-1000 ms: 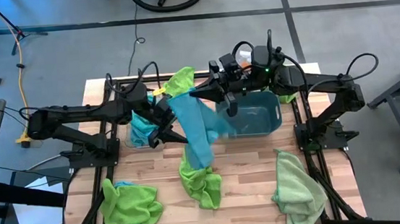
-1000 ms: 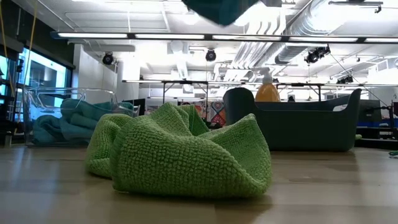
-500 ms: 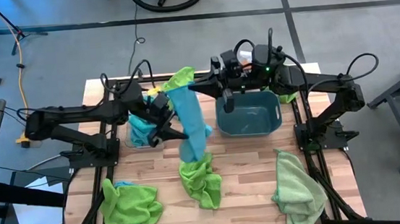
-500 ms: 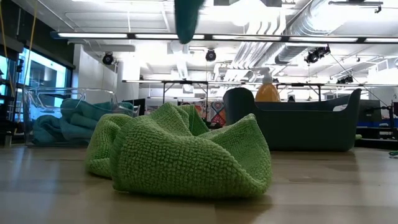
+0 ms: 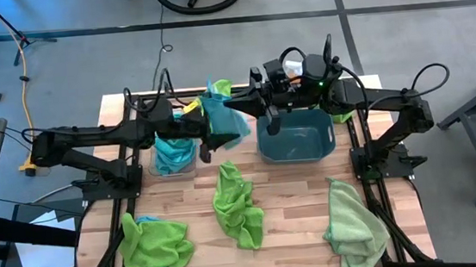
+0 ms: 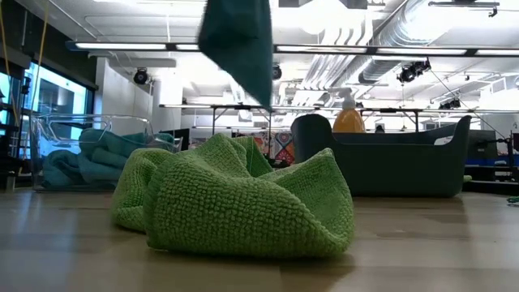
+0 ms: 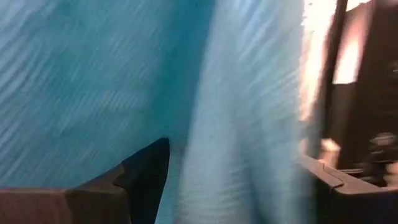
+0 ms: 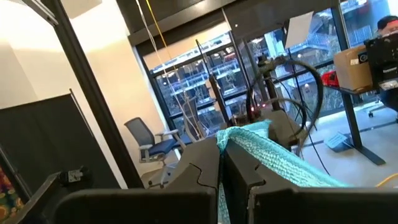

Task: Sort microfiber towel by color & place in baskets
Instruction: Put the blue microfiber towel into the transparent bin

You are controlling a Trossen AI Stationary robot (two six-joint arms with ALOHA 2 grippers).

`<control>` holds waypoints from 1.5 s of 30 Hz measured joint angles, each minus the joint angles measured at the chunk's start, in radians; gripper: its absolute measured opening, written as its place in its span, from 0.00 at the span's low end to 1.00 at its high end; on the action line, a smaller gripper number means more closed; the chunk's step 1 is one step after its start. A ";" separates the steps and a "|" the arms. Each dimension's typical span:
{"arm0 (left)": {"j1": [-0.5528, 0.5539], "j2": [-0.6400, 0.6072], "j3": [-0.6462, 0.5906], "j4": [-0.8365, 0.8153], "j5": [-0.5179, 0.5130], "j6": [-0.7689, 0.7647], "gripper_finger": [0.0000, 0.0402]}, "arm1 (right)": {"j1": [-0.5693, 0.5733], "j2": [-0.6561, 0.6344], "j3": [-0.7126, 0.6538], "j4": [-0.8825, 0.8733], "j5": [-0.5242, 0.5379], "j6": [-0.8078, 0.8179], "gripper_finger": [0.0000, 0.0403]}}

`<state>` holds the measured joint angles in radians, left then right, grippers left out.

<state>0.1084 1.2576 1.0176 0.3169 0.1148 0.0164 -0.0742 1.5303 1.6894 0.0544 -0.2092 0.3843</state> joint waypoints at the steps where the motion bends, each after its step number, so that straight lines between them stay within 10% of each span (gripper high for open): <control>1: 0.001 0.003 -0.001 -0.019 -0.032 0.008 0.62 | 0.002 0.001 0.000 0.010 0.000 0.000 0.00; 13: 0.002 0.012 -0.002 -0.003 -0.139 0.135 0.60 | 0.003 0.003 0.000 0.028 -0.005 -0.008 0.00; 21: 0.015 0.010 -0.002 -0.007 -0.158 0.079 0.06 | 0.003 0.003 0.000 0.010 -0.008 -0.027 0.02; 27: 0.024 -0.002 0.000 -0.010 -0.152 0.066 0.01 | 0.003 0.003 0.000 -0.033 -0.031 -0.044 0.07; 45: 0.051 -0.189 -0.027 -0.370 -0.283 0.060 0.00 | -0.046 -0.161 0.000 -0.432 0.136 -0.167 0.67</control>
<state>0.1592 1.0683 0.9904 -0.0528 -0.1683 0.0768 -0.1198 1.3691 1.6894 -0.3772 -0.0728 0.2173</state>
